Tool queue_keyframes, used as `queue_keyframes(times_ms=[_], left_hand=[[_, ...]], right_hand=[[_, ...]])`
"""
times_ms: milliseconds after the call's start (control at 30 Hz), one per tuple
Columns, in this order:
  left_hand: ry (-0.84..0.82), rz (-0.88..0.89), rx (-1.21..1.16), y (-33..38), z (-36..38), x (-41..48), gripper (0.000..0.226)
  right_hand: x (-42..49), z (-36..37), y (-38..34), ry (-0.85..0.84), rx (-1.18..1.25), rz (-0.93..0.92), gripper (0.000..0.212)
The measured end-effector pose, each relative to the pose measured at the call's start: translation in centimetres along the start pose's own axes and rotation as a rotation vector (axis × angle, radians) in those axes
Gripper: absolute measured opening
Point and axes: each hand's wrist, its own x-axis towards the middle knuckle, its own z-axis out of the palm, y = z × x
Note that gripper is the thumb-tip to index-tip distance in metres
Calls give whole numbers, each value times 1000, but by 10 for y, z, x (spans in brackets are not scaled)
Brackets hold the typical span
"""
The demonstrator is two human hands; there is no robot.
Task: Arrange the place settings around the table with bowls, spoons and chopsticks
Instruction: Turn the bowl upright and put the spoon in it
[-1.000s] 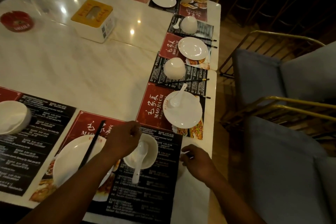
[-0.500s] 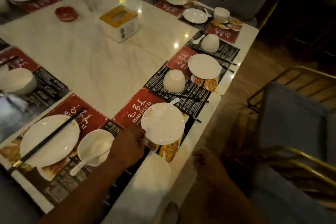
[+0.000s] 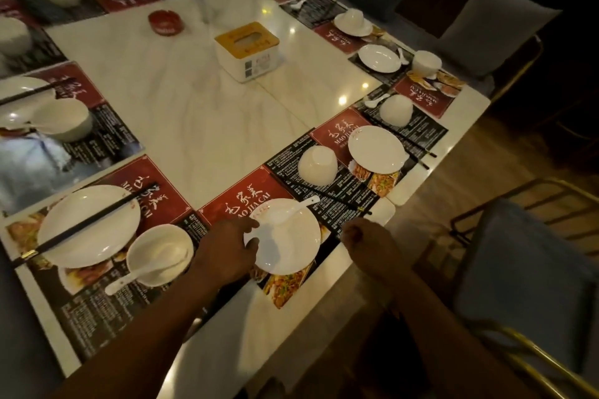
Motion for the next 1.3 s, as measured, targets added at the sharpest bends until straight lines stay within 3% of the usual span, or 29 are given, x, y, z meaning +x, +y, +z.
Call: queue_keyframes(times_ms=[300,433,533,700,800,900,967,1100,1200,1300], left_hand=[[-42,-45,-40,11,12,51,38],[-69,-125,-39,14,19,75,29],[-2,-176,9,20,24,90,34],[181,-387,-7,42,37,110,39],[232,-371,-53,56,50,122,36],[223,-367,-76,69,59,141,36],[196,-372,-72,75,64,154,49],[128,-299,-51,91,69,185,70],[189,-246,-125,104,72,203,63],[309,-253,-151,107,73,215,41]], right_hand=[[72,-24,-15,-43,-150,-103,16],[128,-22,-7,-8,-196,-209,45],[177,-14,-3,24,-254,-319,66],[239,-8,-7,-217,-242,-401,100],[256,-5,-3,-364,-213,-448,115],[266,-6,2,-384,-176,-506,111],[270,-13,2,-413,-128,-515,108],[284,-35,-8,-521,116,-328,106],[296,-51,-18,-634,324,-137,76],[298,-61,-24,-710,403,-118,73]])
